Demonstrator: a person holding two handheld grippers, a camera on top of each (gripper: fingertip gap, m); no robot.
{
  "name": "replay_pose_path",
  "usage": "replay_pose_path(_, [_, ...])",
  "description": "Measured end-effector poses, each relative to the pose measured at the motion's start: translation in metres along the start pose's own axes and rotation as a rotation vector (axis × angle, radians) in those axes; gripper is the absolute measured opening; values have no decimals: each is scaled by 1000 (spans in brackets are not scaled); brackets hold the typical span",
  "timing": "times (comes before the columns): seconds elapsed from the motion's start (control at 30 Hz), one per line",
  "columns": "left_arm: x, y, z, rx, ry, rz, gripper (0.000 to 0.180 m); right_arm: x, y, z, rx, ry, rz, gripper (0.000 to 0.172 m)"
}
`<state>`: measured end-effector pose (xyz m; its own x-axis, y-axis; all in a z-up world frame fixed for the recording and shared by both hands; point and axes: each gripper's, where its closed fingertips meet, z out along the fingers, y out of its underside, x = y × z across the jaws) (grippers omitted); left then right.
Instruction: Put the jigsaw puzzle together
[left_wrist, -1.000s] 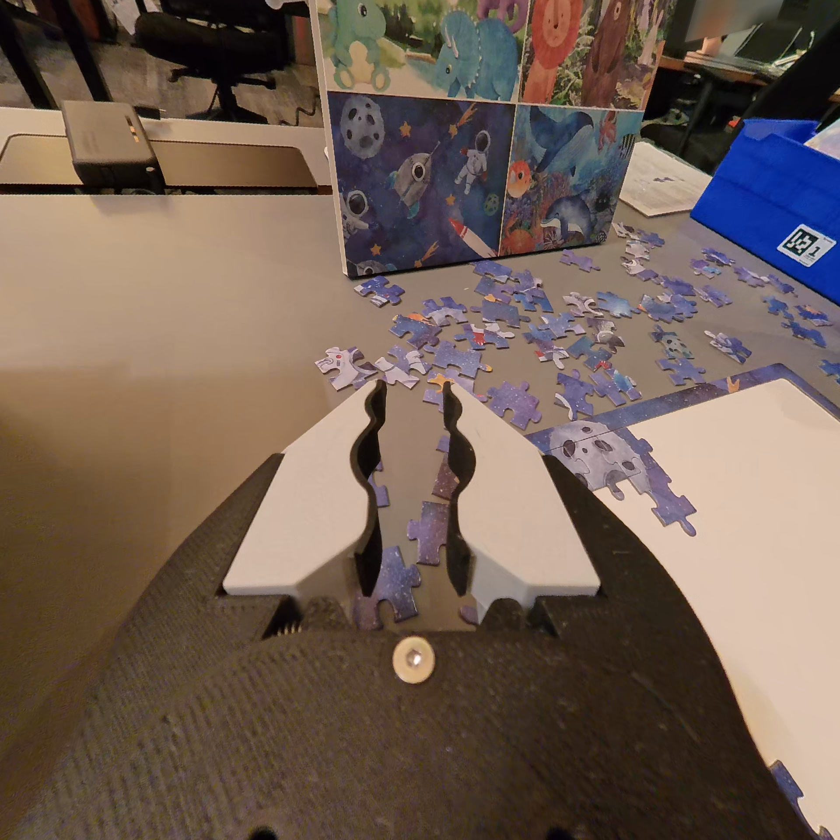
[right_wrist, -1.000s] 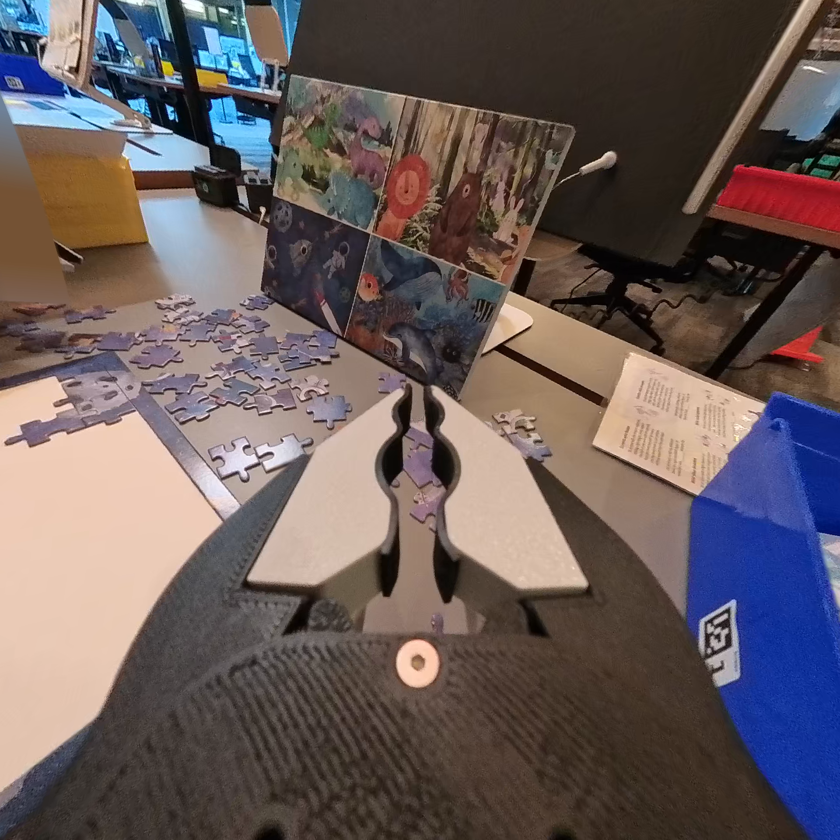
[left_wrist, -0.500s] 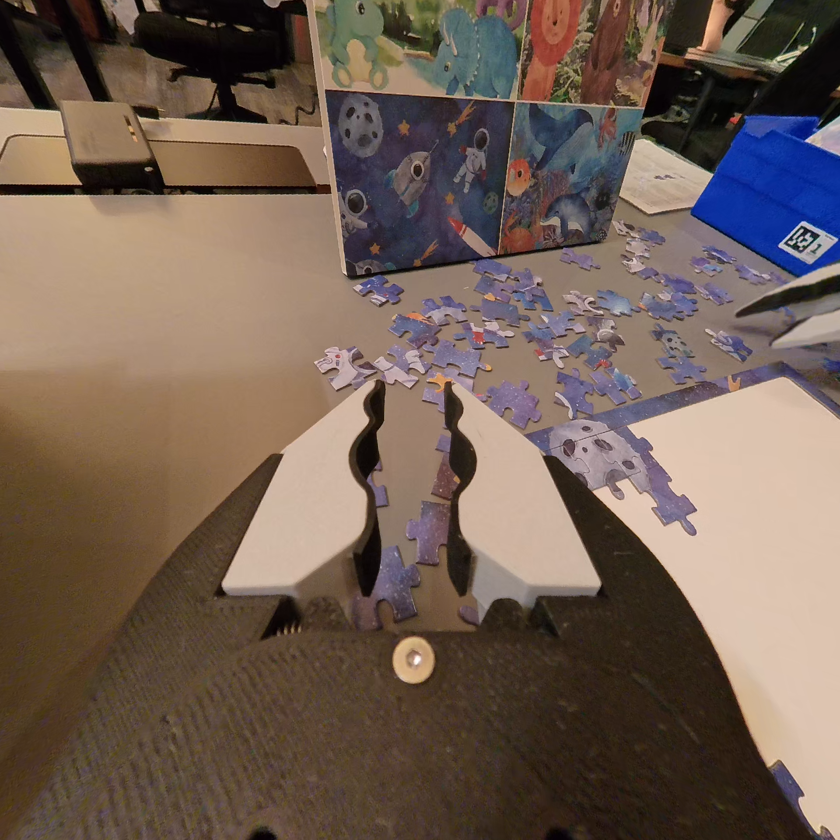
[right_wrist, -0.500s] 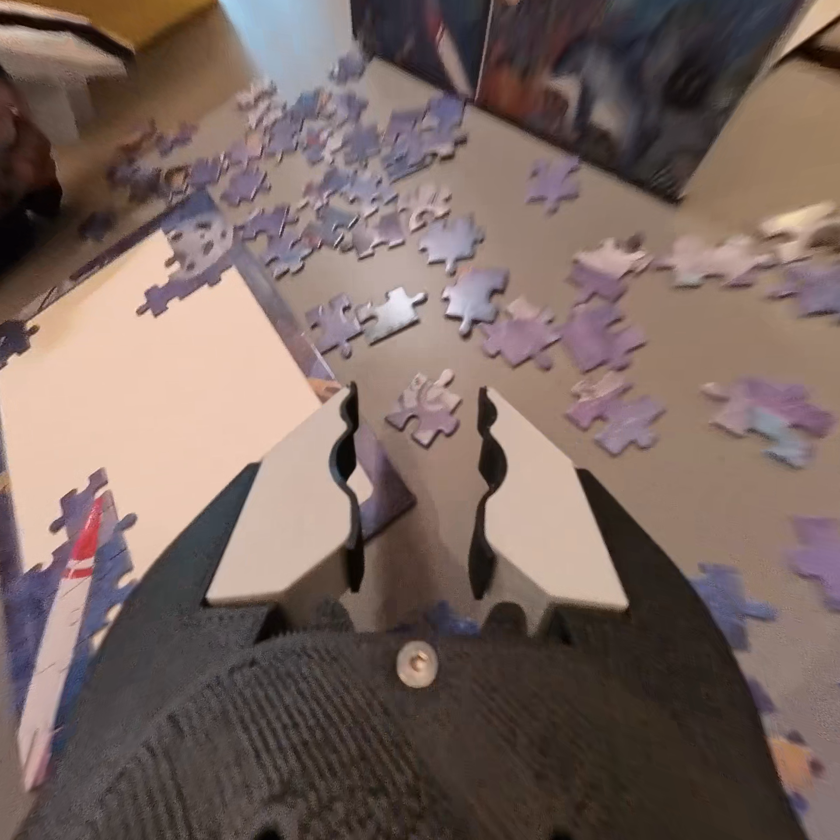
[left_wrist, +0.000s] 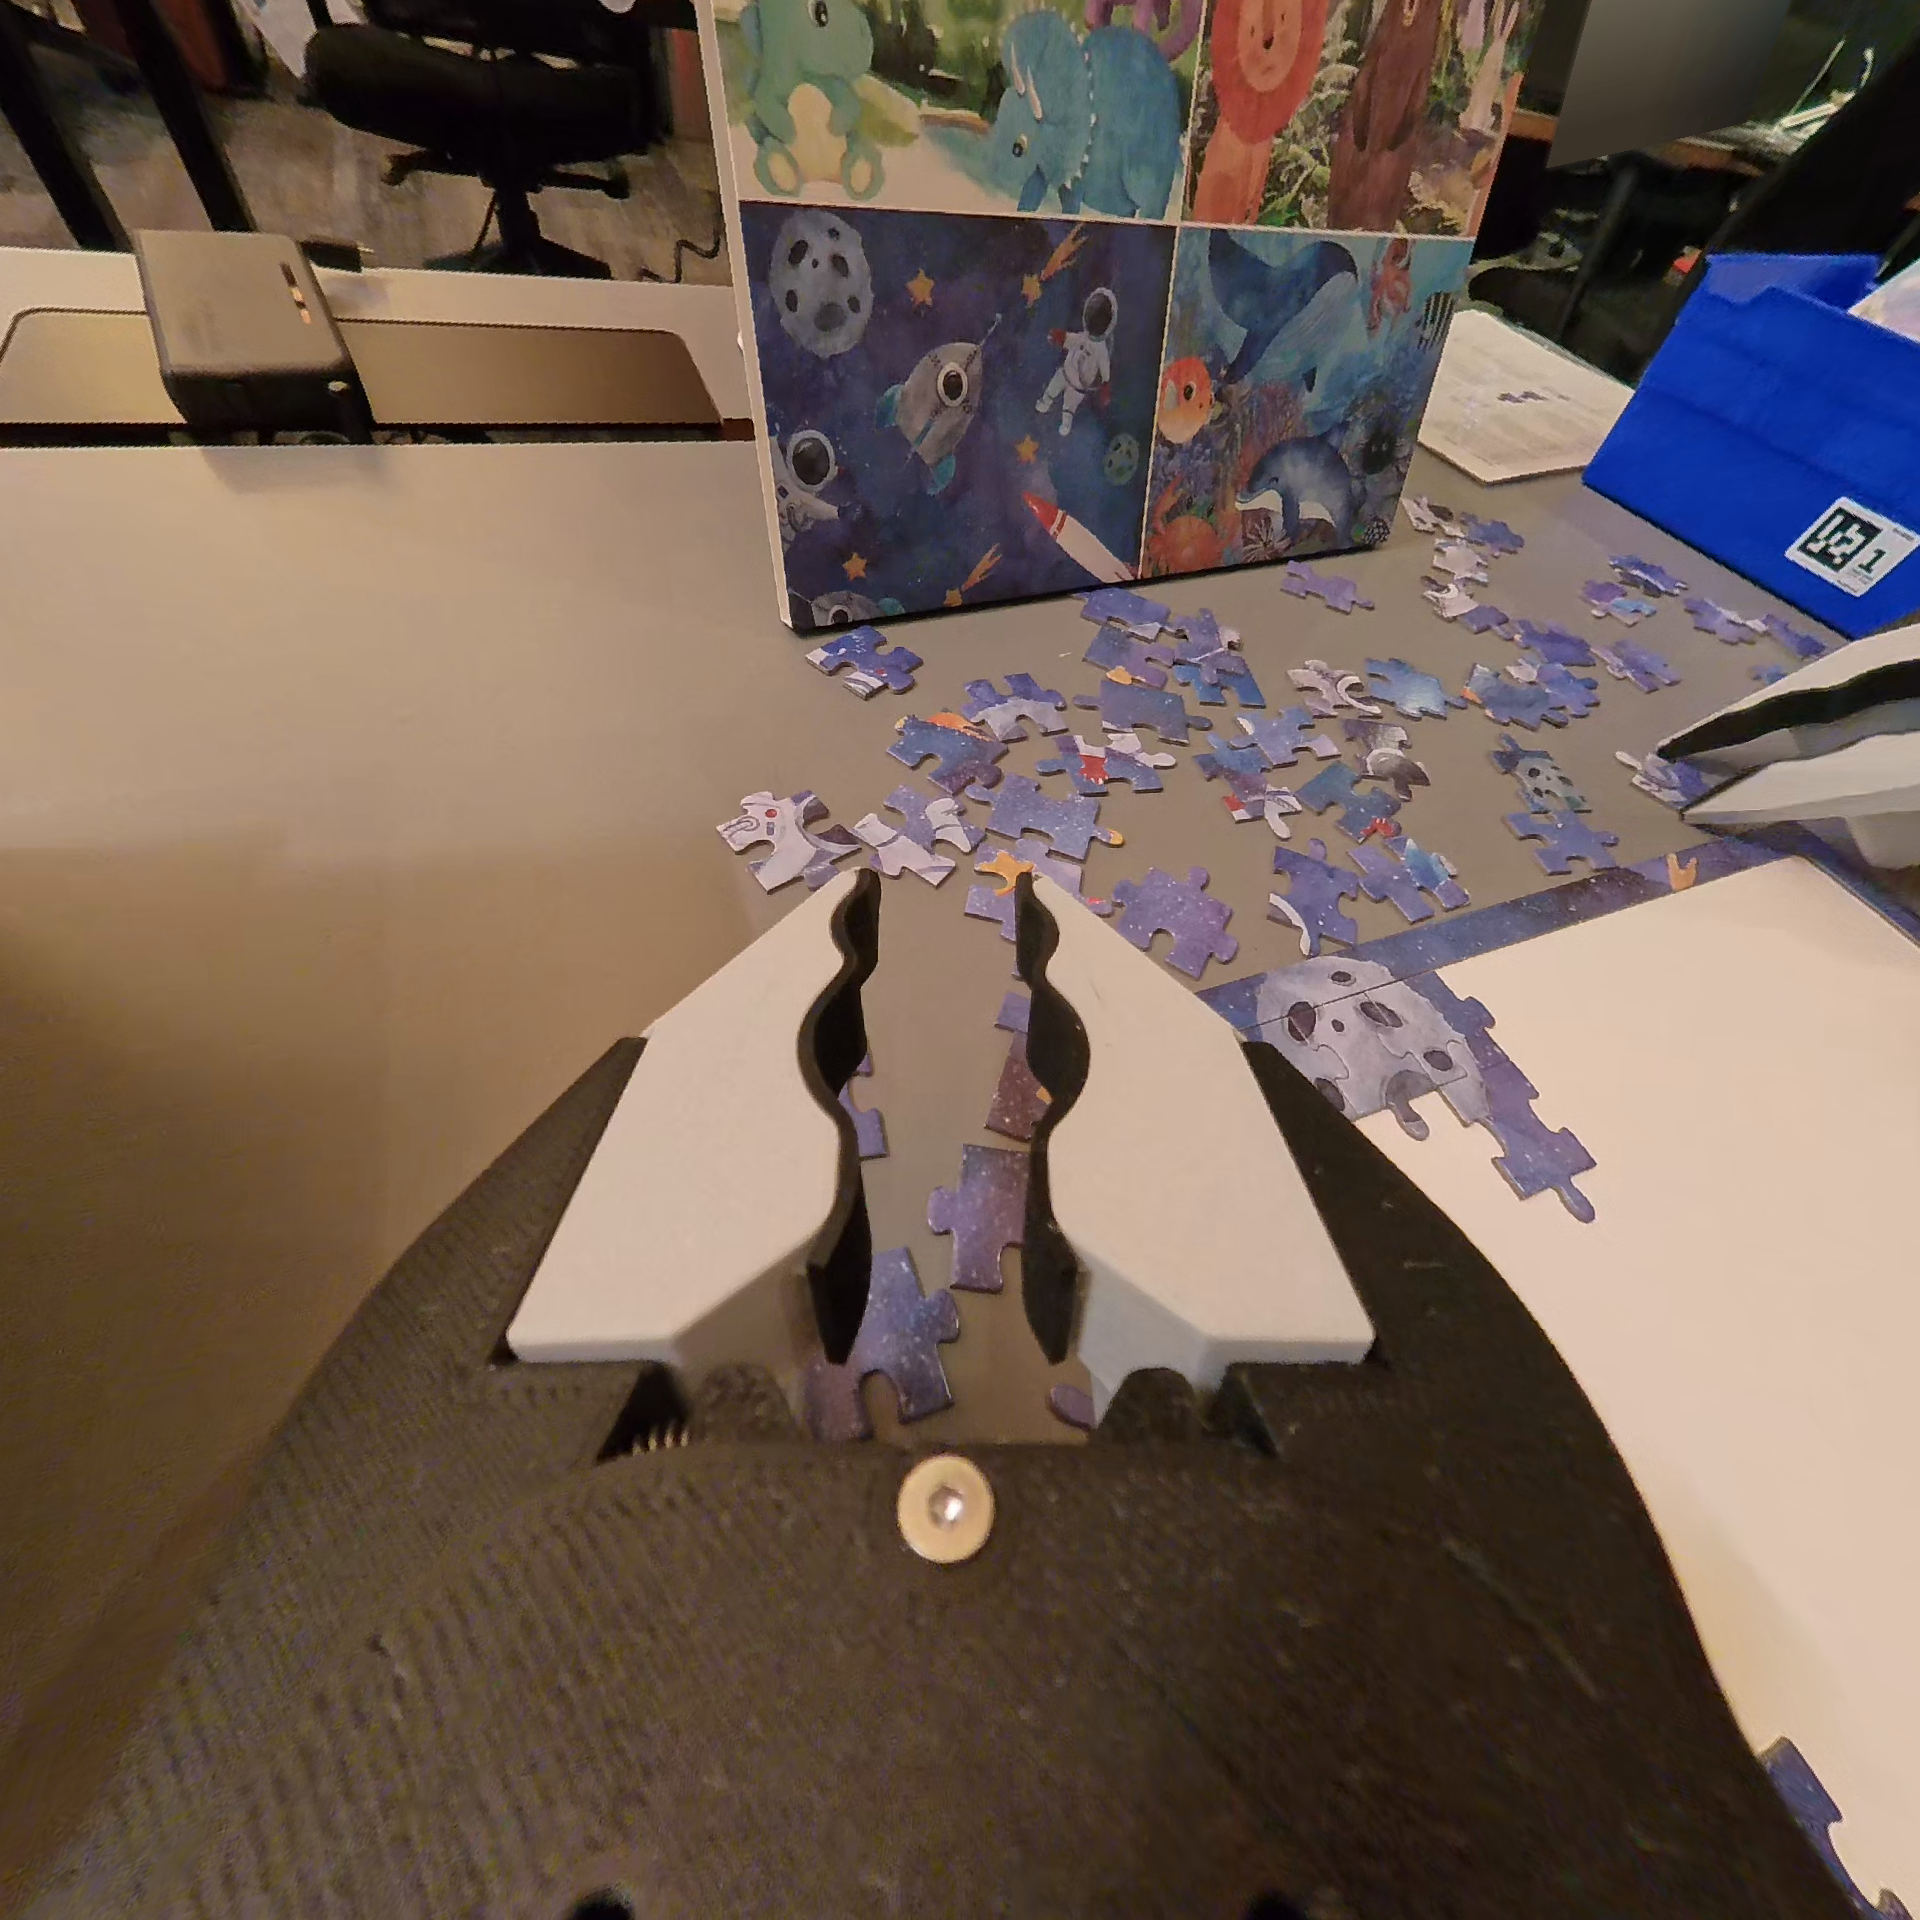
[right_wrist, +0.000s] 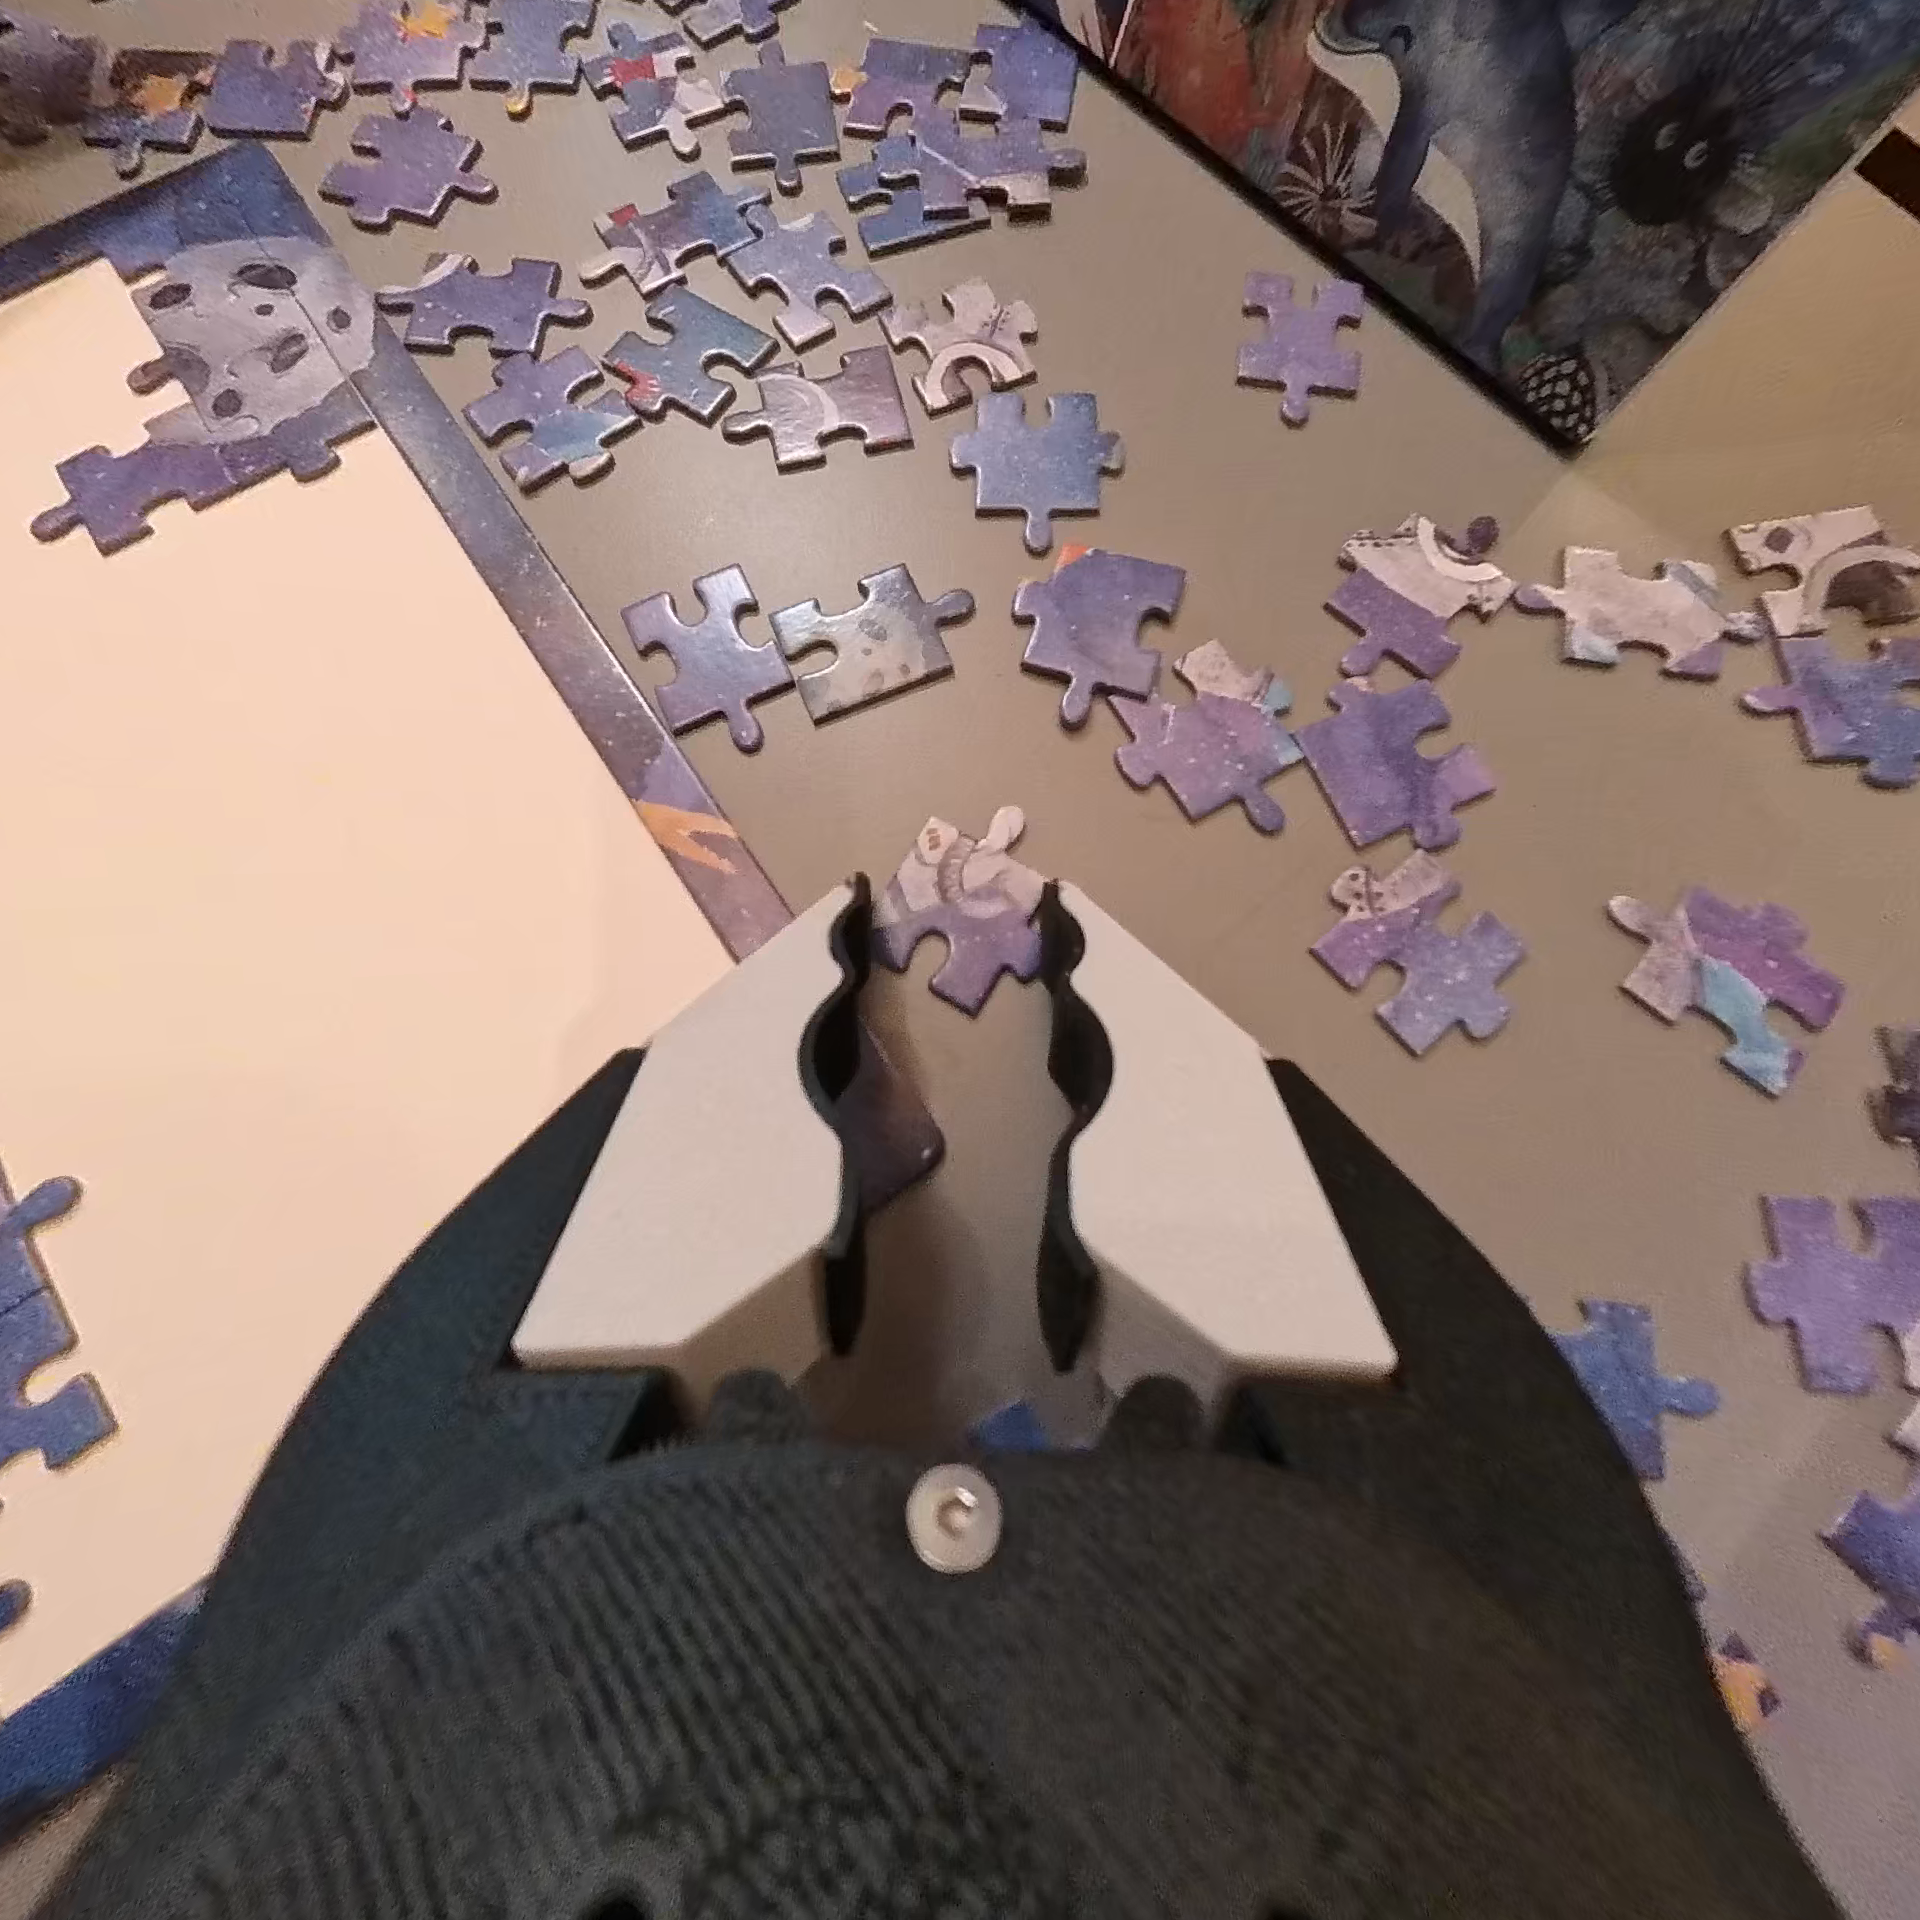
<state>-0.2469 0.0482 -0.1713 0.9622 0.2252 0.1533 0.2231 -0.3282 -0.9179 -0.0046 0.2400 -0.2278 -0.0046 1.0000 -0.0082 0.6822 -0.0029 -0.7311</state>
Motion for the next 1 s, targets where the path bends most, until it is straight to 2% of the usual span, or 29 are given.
replay_pose_path(0.33, [0,0,0,2,2,0,24,-3,0,-2,8,-44,9,29])
replay_pose_path(0.57, [0,0,0,1,5,-3,24,11,-6,-13,33,24,-22,29])
replay_pose_path(0.77, [1,0,0,-1,5,-3,24,2,-11,-16,77,-65,-6,21])
replay_pose_path(1.0, [1,0,-1,1,6,-5,25,17,-13,-24,84,23,-24,22])
